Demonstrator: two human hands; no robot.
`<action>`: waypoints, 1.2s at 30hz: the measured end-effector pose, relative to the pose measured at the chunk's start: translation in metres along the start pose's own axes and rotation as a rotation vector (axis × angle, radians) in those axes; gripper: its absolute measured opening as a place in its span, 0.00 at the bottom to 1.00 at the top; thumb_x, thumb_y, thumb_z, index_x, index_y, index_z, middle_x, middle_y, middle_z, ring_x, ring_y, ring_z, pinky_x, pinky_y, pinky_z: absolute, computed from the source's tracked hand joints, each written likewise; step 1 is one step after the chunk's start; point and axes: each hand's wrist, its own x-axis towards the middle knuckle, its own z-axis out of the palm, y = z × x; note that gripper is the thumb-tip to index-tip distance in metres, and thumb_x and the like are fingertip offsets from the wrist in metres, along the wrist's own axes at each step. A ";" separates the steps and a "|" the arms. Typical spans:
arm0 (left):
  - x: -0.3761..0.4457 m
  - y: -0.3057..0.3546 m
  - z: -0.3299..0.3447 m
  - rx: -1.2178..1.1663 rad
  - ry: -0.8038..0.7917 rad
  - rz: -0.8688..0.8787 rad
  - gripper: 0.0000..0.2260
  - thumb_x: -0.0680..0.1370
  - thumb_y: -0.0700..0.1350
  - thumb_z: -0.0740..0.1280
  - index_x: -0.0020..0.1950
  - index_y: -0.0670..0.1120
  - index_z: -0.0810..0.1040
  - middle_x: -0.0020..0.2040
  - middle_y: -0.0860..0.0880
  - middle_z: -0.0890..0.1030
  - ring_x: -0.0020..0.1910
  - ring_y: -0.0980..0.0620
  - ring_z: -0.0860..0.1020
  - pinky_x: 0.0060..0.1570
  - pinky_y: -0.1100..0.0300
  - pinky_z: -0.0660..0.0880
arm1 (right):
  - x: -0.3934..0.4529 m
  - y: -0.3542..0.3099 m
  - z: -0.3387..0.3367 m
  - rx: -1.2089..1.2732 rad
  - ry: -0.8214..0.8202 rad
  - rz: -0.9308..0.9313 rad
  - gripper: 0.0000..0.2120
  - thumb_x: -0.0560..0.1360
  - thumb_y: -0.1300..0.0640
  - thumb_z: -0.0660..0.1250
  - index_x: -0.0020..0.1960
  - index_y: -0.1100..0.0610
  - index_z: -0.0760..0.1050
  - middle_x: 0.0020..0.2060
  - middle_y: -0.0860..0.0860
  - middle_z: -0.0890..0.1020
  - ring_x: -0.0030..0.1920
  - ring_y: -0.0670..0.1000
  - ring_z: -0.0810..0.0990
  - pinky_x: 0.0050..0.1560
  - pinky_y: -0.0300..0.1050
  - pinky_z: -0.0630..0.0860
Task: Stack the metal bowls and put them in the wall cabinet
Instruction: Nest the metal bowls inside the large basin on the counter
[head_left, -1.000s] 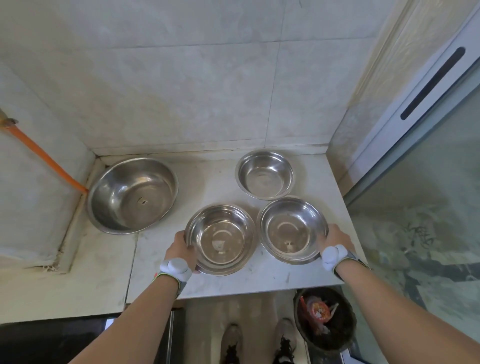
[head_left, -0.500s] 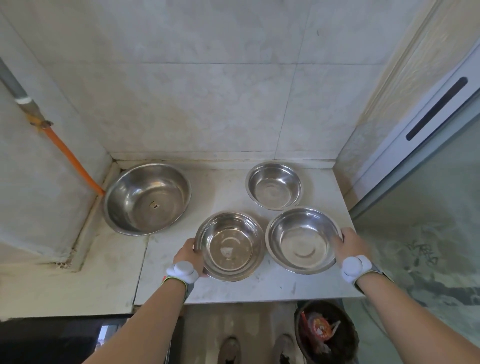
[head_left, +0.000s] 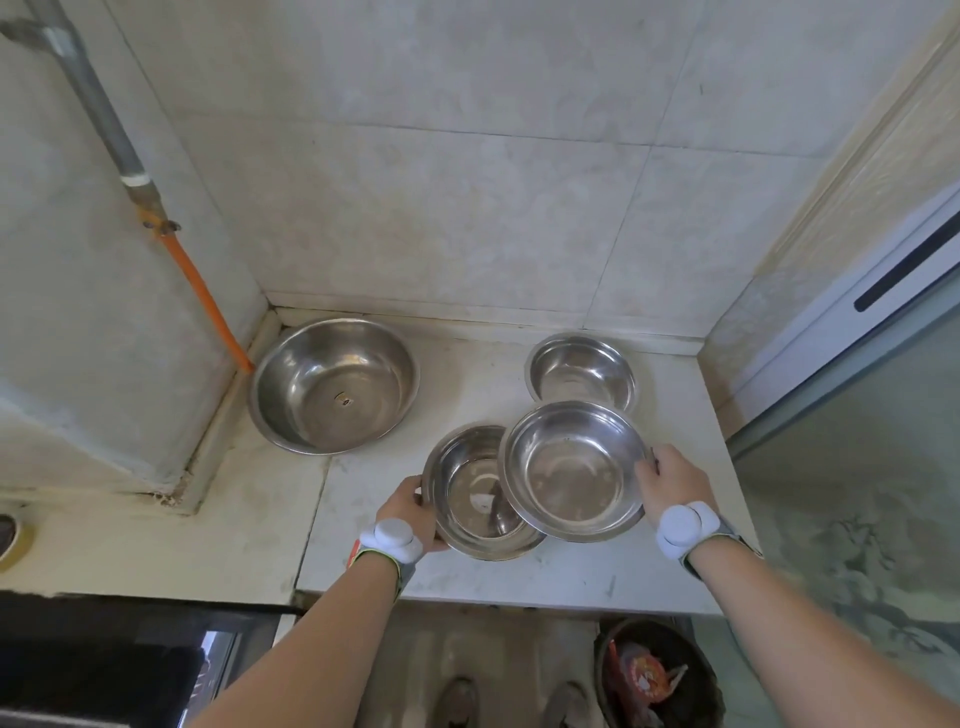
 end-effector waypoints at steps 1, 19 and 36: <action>0.001 0.000 0.000 -0.055 0.000 -0.018 0.18 0.82 0.38 0.66 0.71 0.43 0.71 0.60 0.37 0.81 0.47 0.38 0.84 0.42 0.49 0.86 | -0.001 -0.004 0.004 -0.005 -0.011 -0.013 0.16 0.79 0.57 0.60 0.35 0.55 0.60 0.29 0.52 0.68 0.29 0.53 0.63 0.31 0.46 0.61; 0.012 -0.013 -0.004 -0.376 -0.036 -0.105 0.13 0.81 0.33 0.64 0.62 0.46 0.75 0.48 0.37 0.83 0.50 0.29 0.85 0.36 0.49 0.85 | -0.013 -0.033 0.061 -0.029 -0.179 -0.109 0.15 0.82 0.54 0.59 0.39 0.58 0.62 0.31 0.56 0.72 0.32 0.57 0.67 0.33 0.47 0.65; 0.015 -0.013 -0.004 -0.461 -0.019 -0.150 0.08 0.80 0.40 0.68 0.59 0.46 0.82 0.35 0.44 0.86 0.42 0.32 0.88 0.37 0.49 0.86 | -0.008 -0.028 0.086 -0.088 -0.238 -0.076 0.18 0.82 0.51 0.59 0.34 0.51 0.61 0.27 0.50 0.71 0.32 0.55 0.69 0.35 0.46 0.68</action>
